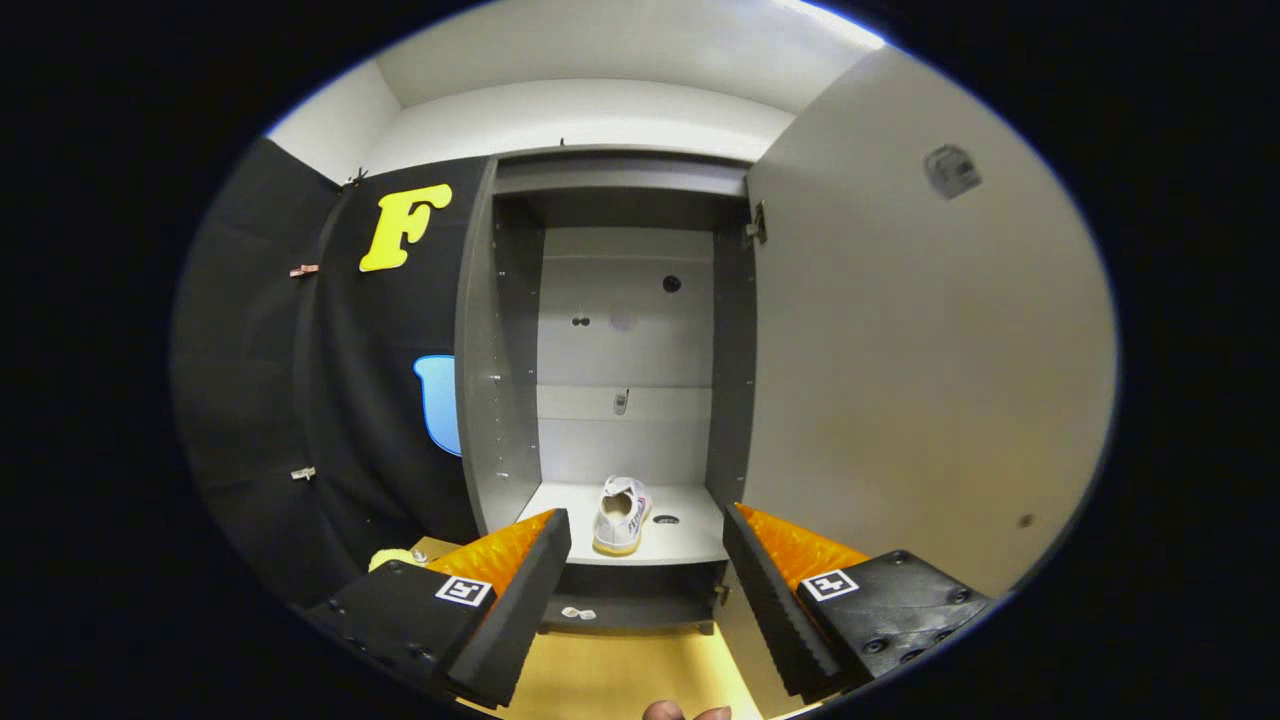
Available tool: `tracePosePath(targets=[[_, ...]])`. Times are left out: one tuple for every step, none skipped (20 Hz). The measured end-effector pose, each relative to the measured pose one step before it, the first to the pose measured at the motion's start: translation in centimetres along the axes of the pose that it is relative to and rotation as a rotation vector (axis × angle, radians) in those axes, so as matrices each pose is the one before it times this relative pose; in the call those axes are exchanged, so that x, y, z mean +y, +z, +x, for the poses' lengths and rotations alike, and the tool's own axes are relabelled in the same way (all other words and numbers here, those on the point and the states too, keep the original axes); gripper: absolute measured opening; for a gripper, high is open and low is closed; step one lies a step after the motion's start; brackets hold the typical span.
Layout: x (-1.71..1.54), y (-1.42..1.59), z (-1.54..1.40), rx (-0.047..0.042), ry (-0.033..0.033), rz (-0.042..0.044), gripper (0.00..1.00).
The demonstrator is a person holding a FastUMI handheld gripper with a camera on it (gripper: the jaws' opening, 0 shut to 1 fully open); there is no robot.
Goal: Open the shoe cabinet door, grab the shoes and put them into the shoe cabinet, then close the shoe cabinet door.
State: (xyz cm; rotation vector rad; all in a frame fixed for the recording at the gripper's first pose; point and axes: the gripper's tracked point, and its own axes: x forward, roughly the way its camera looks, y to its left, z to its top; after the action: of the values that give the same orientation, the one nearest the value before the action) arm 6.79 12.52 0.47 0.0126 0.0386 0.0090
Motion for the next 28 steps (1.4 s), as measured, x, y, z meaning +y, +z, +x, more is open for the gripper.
tracePosePath(targets=[[-0.423,0.782,-1.662,-0.01132,0.00190,0.01088,0.96],[-0.320,0.573,-1.783,-0.00930,0.00180,0.01871,0.96],[-0.743,0.612,-1.484,-0.01086,-0.00759,0.01103,0.96],[-1.143,0.629,-1.280,-0.01524,-0.01551,0.00566,0.96],[-1.288,0.537,-1.105,-0.01178,-0.01969,-0.00340,0.97],[-1.302,0.335,-0.720,-0.01482,-0.02245,0.00350,0.97],[-1.422,0.253,-0.943,-0.01002,-0.02230,0.00907,0.97],[-1.418,-0.038,-0.885,0.00391,-0.02584,0.00593,0.97],[-1.827,-0.201,-0.679,0.00512,-0.03394,0.00514,0.97],[-1.928,-0.111,-0.529,0.00610,-0.03618,0.00497,0.97],[-1.838,0.166,-0.453,-0.00410,-0.03041,0.00703,0.97],[-1.784,-0.149,-0.295,-0.00524,-0.03526,-0.00017,0.97],[-2.058,-0.479,0.117,0.01081,-0.03690,-0.00597,0.97],[-1.666,-0.800,0.015,0.01989,-0.02963,-0.00100,0.97],[-1.664,-0.569,0.337,0.01552,-0.02878,-0.00077,0.98],[-1.343,-0.343,0.759,0.00912,-0.02417,-0.00509,0.97],[-1.339,-0.306,0.813,0.00287,-0.02338,-0.00841,0.97],[-0.959,-0.465,1.067,0.00616,-0.01972,-0.01495,0.97],[-0.978,-0.378,1.168,0.00263,-0.02093,-0.01591,0.96],[-0.750,-0.385,0.960,0.00953,-0.01363,-0.00302,0.96],[-0.424,-0.362,1.018,0.01281,-0.00383,0.00892,0.97],[-0.043,-0.373,0.597,0.01429,0.00416,0.01278,0.97],[0.094,-0.346,0.690,0.00978,0.00255,0.00753,0.97],[0.047,-0.339,0.500,0.00539,0.00845,0.00156,0.97],[0.087,-0.090,0.317,0.00250,0.01263,0.00432,0.97],[0.298,-0.015,-0.157,0.00372,0.02228,0.01304,0.97],[-0.041,-0.104,-0.083,-0.00010,-0.00363,0.00312,0.98],[-0.266,0.189,-0.143,-0.01362,-0.00227,-0.00114,0.98]])
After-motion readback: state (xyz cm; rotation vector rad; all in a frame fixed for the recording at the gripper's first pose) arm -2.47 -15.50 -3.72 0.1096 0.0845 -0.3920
